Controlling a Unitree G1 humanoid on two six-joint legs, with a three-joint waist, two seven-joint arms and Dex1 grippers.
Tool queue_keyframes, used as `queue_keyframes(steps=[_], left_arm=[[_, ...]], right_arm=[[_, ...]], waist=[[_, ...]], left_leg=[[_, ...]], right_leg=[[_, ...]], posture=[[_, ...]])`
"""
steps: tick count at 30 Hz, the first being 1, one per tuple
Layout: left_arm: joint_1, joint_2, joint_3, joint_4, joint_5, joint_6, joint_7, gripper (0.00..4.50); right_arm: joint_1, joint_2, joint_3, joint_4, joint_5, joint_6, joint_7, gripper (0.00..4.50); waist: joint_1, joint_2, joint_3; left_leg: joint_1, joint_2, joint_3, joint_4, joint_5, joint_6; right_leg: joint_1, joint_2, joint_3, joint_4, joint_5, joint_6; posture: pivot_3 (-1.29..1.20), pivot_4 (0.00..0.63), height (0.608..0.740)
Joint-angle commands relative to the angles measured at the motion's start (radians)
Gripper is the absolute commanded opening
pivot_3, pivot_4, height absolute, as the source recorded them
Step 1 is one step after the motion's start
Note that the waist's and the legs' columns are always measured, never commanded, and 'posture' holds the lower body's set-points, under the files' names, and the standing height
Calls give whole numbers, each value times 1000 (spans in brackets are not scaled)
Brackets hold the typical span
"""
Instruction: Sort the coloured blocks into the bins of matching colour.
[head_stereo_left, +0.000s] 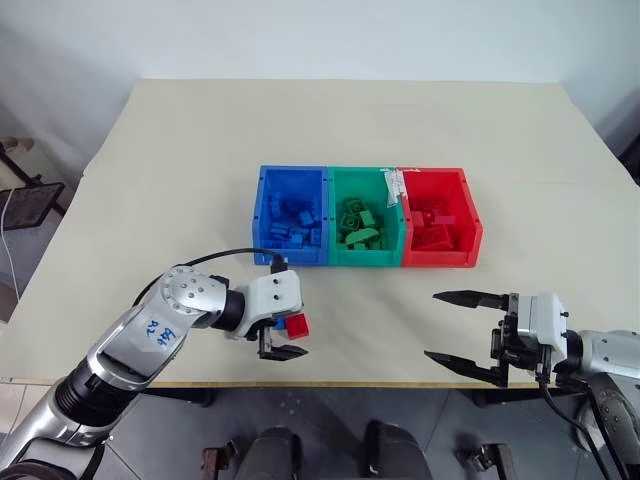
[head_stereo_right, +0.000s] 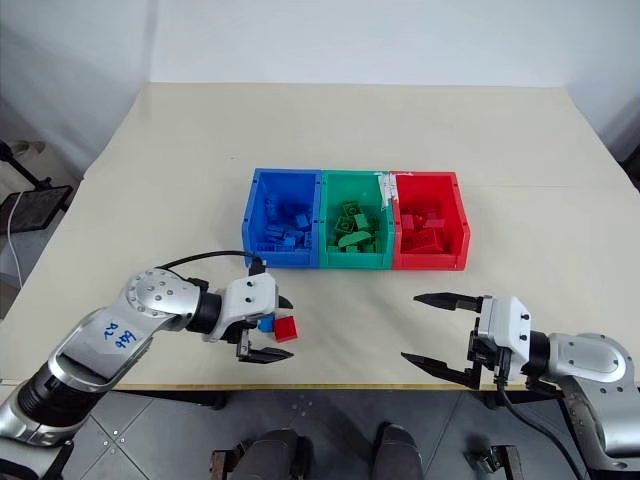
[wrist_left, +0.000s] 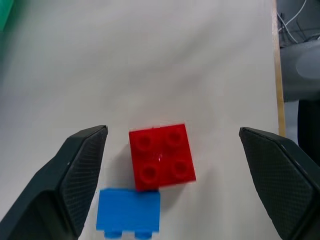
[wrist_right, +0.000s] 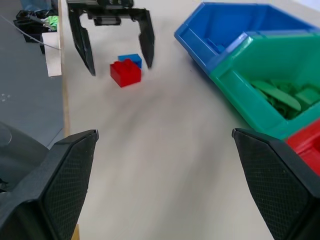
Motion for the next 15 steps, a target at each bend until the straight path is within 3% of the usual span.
queue_keyframes(steps=[1,2,5,12,13,15], left_arm=[[-24,11,-39,26,33,-7,0,4473],[-27,16,-50,34,41,-13,-3,4473],[-39,21,-76,61,76,-63,-6,3898],[-46,-30,-61,103,63,-108,-7,1661],[-49,-52,-46,109,46,-134,-10,1459],[-58,-99,-3,114,-5,-145,-18,1466]], right_arm=[[31,-9,-39,-48,13,0,-17,4500],[39,-10,-42,-52,12,-1,-20,4500],[58,-13,-50,-67,15,-1,-28,4500],[84,-9,-65,-82,12,1,-48,4500],[91,-7,-71,-84,11,0,-54,4500],[109,-4,-87,-92,13,0,-67,4500]], waist=[[1,0,0],[2,0,0],[1,0,0],[3,0,0],[4,0,0],[7,0,0]], left_leg=[[0,0,0,0,0,0],[0,0,0,0,0,0],[0,0,0,0,0,0],[0,0,0,0,0,0],[0,0,0,0,0,0],[0,0,0,0,0,0]], right_leg=[[0,0,0,0,0,0],[0,0,0,0,0,0],[0,0,0,0,0,0],[0,0,0,0,0,0],[0,0,0,-1,0,0],[0,0,0,-1,0,0]], posture=[[0,150,740],[0,150,740],[0,150,740],[0,150,740],[0,150,740],[0,150,740]])
